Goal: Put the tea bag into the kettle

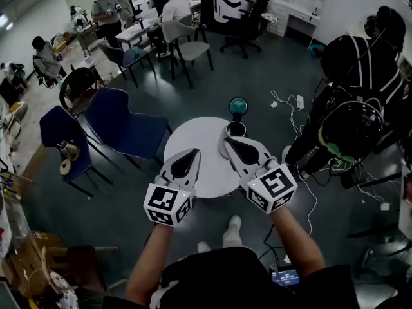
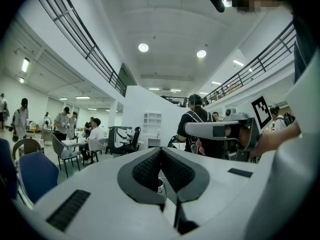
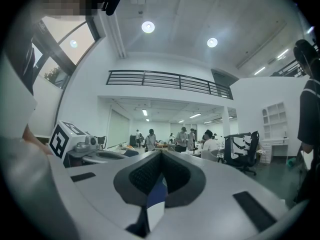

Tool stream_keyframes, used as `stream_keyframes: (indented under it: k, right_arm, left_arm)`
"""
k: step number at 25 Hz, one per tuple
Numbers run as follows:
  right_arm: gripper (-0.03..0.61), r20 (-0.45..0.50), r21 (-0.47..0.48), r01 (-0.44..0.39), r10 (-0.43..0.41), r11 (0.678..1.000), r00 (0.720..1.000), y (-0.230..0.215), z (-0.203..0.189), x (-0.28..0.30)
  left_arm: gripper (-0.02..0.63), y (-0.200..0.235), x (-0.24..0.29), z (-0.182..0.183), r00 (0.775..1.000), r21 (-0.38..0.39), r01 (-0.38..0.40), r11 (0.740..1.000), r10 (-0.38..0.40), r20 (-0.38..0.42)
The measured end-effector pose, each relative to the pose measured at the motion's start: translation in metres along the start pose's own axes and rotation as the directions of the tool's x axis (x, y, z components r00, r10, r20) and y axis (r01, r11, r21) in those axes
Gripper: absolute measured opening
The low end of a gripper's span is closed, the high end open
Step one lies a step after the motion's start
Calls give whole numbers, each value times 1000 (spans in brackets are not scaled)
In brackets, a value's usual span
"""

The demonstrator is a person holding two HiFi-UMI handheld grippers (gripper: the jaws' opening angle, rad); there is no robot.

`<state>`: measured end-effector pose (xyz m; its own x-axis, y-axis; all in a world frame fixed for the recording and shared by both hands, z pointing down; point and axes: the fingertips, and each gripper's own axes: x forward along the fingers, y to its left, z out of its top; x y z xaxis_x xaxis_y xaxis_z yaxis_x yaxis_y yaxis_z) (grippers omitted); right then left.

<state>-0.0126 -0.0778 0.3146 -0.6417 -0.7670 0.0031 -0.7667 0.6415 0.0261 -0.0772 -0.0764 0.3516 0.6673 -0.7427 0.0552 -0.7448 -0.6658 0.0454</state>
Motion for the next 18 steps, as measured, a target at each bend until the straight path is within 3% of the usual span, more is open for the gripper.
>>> stream_keyframes:
  k: [18]
  right_arm:
    - [17,19,0,57,-57,998,998,81,1,-25]
  left_arm:
    - [15,-12,-80,-4,998,12,57,998,-57,15]
